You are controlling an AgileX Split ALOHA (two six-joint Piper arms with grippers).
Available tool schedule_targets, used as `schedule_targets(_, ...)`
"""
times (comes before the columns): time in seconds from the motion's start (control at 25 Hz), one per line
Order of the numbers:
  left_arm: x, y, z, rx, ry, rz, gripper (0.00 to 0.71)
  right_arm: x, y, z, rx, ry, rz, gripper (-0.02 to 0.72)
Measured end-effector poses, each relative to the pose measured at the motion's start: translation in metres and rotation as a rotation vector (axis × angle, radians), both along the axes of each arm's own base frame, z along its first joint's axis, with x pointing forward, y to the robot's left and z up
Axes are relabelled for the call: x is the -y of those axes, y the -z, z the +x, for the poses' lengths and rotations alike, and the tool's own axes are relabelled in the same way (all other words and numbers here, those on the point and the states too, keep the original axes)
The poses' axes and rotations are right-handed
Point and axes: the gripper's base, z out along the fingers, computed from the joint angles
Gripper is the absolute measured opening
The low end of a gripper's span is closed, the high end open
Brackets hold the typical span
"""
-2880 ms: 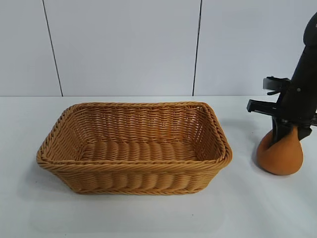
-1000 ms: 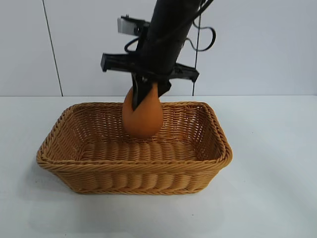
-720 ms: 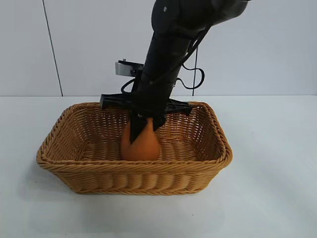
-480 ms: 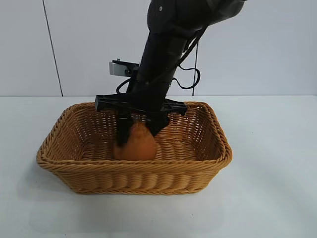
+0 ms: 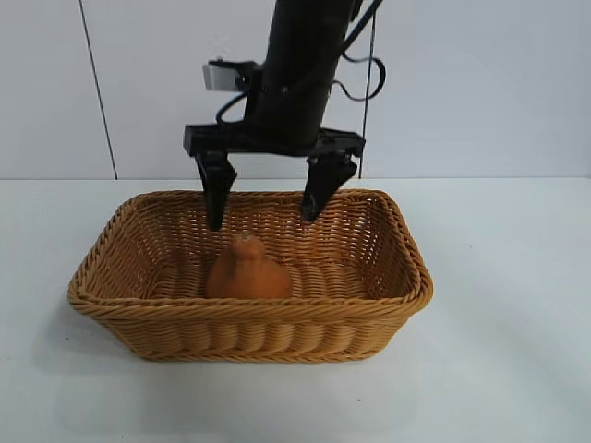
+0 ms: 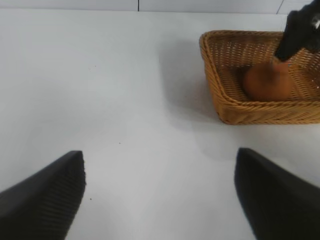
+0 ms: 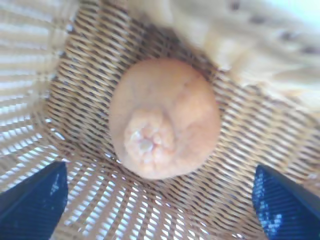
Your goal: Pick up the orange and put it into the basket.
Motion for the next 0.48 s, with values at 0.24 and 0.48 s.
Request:
schedule_targets(0.24, 0.000, 0.000, 0.000, 0.000, 0.000, 0.000, 0.582, 0.029, -0.007, 0.018, 0.076, 0.064, -0.091, 0.694)
schedule_targets(0.48, 0.000, 0.000, 0.000, 0.000, 0.000, 0.000, 0.582, 0.095, -0.006, 0.055, 0.088, 0.217, -0.130, 0.694)
